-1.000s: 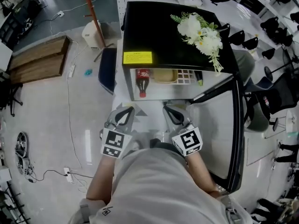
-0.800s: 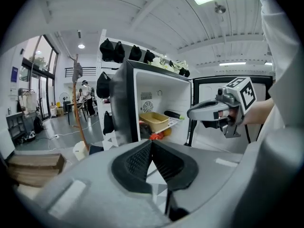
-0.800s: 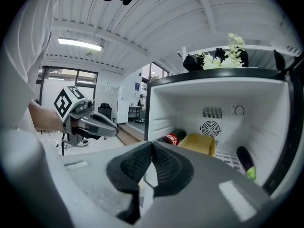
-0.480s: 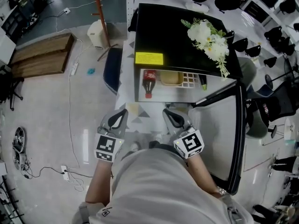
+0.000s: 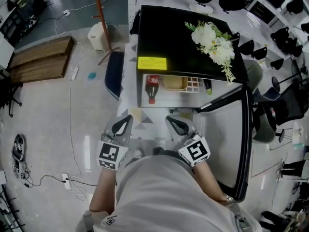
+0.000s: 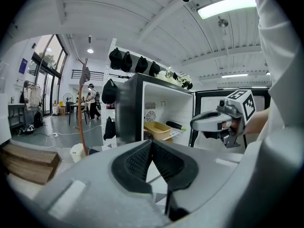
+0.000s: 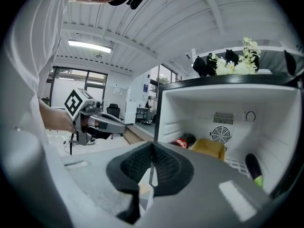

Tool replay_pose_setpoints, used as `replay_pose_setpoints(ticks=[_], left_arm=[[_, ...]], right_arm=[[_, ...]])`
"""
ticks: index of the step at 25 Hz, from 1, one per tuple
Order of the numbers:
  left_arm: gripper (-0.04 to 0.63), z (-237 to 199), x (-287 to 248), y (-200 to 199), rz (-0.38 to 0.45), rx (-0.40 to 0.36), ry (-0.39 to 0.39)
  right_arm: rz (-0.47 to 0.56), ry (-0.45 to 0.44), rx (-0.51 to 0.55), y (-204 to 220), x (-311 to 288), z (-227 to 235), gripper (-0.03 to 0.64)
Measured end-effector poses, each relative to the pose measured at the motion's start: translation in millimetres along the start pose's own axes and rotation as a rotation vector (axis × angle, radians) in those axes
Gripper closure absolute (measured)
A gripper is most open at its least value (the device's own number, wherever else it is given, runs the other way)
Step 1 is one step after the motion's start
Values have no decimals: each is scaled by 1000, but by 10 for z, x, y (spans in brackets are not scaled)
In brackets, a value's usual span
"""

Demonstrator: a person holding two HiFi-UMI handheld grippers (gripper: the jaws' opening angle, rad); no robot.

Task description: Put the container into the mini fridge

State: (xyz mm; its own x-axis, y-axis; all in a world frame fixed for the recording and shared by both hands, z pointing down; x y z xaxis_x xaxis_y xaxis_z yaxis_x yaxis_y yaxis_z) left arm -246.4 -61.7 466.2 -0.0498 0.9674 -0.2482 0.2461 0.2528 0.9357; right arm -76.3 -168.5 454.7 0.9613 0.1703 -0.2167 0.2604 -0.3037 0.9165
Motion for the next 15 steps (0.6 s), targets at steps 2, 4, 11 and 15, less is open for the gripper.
replay_pose_setpoints(ticks=[2,4,11,15], left_arm=[[588,12,-8,11,-4,1,3],[588,18,-13,17,-6,0,3],[588,51,-50,38,-11,2,6],[588,65,-64,56,-17,0,1]], right_arm=[[0,1,-1,-2,8,2,614],[-3,5,-3,3,17,10,614],[-7,16,-15,44,36,50,614],[-7,15,-17,64,43,58,614]])
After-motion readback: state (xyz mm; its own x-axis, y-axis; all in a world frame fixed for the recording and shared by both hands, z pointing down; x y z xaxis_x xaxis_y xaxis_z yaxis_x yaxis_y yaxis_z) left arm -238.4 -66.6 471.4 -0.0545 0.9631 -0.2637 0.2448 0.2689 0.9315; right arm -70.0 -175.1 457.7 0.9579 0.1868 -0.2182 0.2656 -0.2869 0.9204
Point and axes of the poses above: the fingertips, and each gripper's own axes: x backward along the fingers, z to its right, y out of its underside, the point moved 6 cm from there along x, backward along the fingers, and after that the axes turned 14 degrees about x, right-handed, at the moved point
